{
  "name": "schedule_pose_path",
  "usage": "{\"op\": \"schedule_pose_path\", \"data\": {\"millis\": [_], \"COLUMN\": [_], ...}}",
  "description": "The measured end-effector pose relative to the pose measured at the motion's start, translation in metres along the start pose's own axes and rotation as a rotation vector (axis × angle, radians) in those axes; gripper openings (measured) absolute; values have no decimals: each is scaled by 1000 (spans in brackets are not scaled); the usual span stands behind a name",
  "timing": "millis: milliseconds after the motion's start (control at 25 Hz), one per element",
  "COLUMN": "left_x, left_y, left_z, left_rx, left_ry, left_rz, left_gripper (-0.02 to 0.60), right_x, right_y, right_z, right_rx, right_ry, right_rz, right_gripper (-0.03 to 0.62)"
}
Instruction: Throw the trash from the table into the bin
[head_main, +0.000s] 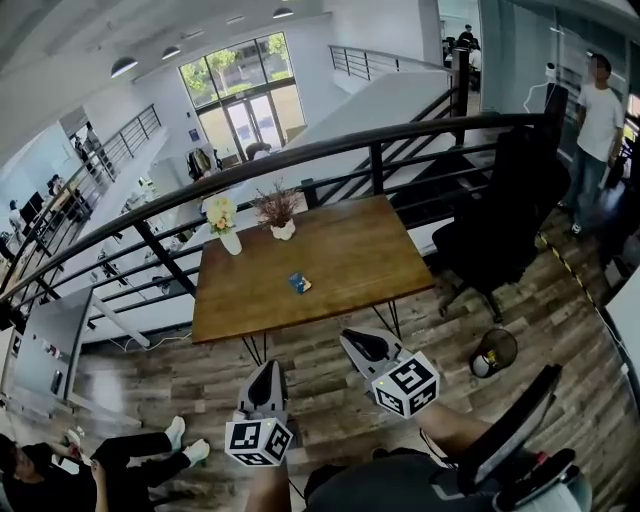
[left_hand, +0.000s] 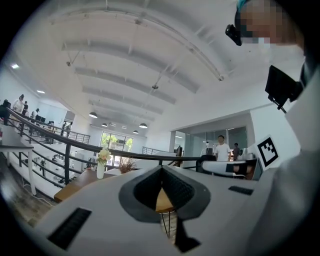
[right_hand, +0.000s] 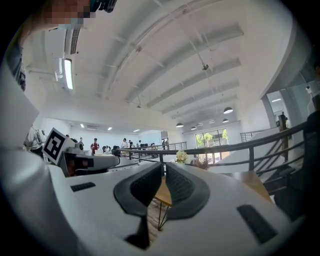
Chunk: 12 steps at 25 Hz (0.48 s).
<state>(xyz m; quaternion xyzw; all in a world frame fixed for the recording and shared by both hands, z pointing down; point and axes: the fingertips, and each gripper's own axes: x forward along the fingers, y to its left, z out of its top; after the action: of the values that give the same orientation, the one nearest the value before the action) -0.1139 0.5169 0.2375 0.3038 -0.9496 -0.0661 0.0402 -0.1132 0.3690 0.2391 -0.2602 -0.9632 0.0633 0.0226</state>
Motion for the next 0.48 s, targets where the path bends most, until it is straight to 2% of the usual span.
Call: {"op": "schedule_pose_path", "data": {"millis": [160, 280, 480], "left_x": [25, 47, 84], "left_y": [12, 22, 59], "left_z": [1, 1, 9], "left_rx": [3, -1, 17], "left_ry": [19, 22, 10], "left_rz": [-9, -50, -93], "left_gripper": [11, 11, 11], "right_x": [24, 45, 90], "right_y": [-18, -29, -38], "right_z": [4, 4, 6], "right_rx": [6, -12, -9], "right_ry": [0, 5, -13], "right_rz": [-10, -26, -66], "right_gripper": [14, 14, 14]}}
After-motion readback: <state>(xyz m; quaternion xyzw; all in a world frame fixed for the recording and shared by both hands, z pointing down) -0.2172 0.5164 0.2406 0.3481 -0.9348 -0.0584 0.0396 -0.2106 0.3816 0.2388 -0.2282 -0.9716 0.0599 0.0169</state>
